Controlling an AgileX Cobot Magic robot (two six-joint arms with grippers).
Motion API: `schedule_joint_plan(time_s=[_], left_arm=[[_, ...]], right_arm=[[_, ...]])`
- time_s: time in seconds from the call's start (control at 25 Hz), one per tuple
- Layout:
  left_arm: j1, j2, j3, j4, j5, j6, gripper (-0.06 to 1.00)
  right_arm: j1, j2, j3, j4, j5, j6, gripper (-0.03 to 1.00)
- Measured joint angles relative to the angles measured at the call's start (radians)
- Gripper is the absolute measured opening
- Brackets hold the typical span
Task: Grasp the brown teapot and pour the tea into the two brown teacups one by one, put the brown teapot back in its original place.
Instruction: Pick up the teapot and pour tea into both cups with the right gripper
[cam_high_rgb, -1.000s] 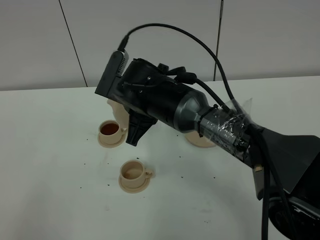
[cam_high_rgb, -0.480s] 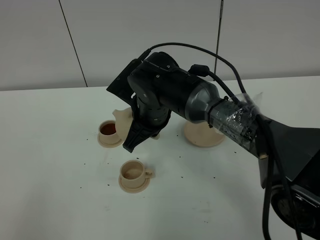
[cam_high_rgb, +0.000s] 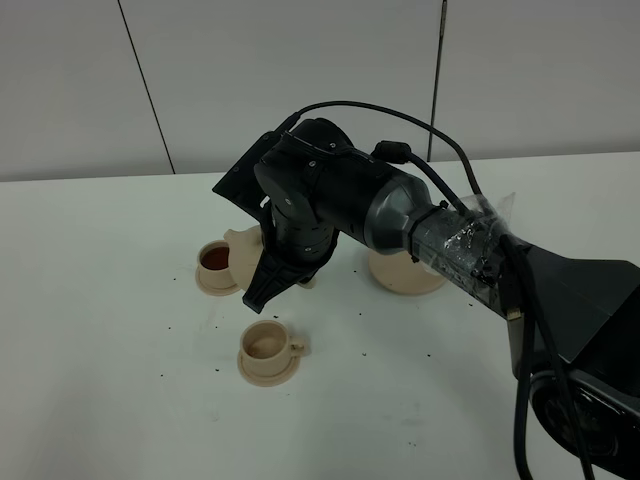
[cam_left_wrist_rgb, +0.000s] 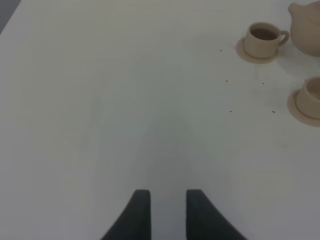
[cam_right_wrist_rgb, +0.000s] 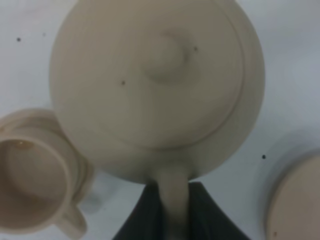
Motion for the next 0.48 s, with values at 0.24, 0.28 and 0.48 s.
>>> schedule_joint_plan(time_s=[0.24,0.28,0.48], left_arm=[[0.000,0.000,0.000,0.000,0.000,0.000,0.24],[0.000,0.000,0.000,0.000,0.000,0.000,0.24],[0.000,0.000,0.000,0.000,0.000,0.000,0.24]], right_arm=[[0.000,-0.003,0.000,0.023,0.022,0.002,0.09],[0.000,-0.004,0.000,0.025,0.027,0.002,0.09],[0.000,-0.027,0.000,0.023,0.069,0.003,0.09]])
